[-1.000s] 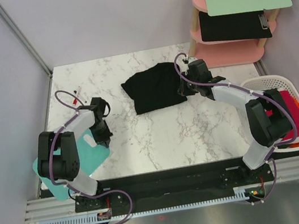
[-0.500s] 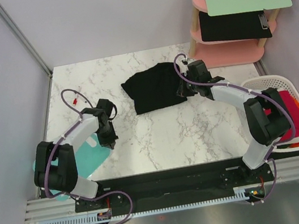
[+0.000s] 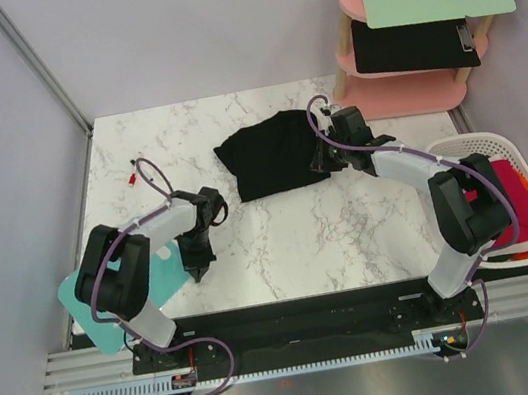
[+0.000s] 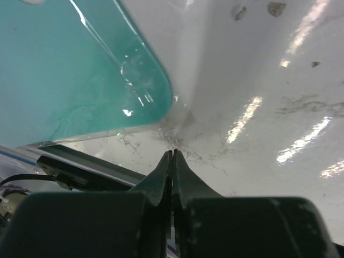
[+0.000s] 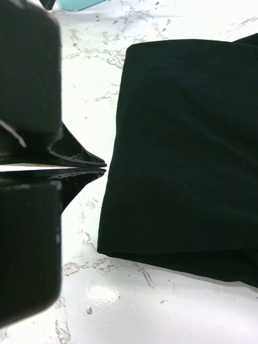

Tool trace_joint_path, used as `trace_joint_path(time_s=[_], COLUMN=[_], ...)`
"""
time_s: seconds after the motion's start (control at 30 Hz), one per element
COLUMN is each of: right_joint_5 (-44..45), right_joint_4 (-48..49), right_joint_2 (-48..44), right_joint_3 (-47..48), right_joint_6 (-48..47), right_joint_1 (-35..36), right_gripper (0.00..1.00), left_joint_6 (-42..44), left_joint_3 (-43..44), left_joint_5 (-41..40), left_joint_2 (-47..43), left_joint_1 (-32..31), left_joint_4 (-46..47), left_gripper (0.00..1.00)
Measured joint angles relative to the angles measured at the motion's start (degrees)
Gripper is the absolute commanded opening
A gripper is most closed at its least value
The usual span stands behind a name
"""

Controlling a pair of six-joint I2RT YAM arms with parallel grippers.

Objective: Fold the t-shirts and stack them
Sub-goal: Put the neatly folded tshirt into the corner of the board with the right arm

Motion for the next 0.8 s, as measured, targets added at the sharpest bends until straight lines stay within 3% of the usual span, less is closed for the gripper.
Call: trace_joint_path(time_s=[0.47, 0.8], right_joint_5=[-4.00, -6.08], right_joint_4=[-0.02, -0.04], right_joint_2=[0.00, 0.15], right_joint_3=[0.07, 0.07], right_joint_6=[0.44, 0.44], right_joint_1=[-2.95, -3.19], right_gripper=[0.04, 0.03], left_joint_6=[-3.65, -3.63], left_joint_3=[2.27, 2.23], left_joint_5=[-8.70, -9.86], left_joint_2=[14.49, 12.79], left_joint_1=[1.33, 11.74], left_joint_4=[-9.46, -8.02], left_gripper=[0.02, 0.02])
